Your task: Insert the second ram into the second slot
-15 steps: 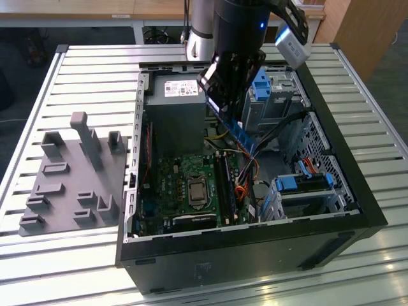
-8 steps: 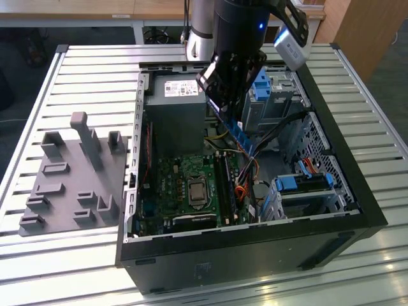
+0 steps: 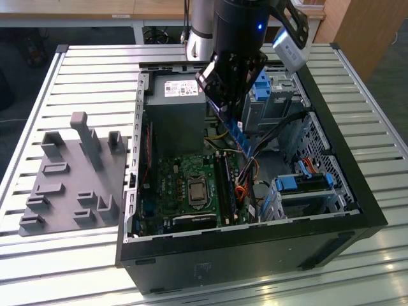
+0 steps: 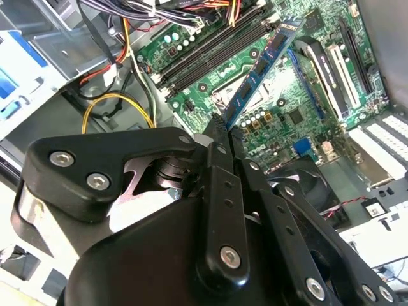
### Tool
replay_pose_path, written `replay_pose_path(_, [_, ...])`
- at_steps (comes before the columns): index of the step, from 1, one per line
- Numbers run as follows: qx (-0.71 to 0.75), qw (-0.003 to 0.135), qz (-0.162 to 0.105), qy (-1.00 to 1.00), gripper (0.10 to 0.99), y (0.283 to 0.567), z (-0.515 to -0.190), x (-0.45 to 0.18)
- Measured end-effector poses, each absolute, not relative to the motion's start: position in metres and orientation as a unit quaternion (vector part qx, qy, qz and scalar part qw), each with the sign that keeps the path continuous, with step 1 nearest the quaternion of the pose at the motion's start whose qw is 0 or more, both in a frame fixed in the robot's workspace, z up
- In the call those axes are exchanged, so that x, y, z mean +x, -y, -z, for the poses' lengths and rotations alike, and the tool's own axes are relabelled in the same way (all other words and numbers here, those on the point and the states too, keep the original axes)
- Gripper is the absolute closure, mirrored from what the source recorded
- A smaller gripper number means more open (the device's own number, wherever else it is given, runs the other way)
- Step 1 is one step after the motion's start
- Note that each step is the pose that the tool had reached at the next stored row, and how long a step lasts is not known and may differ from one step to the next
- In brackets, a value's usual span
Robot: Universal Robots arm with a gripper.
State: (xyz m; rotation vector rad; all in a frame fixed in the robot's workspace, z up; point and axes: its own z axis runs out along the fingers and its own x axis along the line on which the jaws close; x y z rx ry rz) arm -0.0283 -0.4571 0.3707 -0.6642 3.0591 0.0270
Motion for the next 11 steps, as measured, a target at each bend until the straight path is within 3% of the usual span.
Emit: replay_pose_path(11, [-0.18, 0.006, -0.008, -0.984, 0.949, 0.4571, -0.3703, -0.0283])
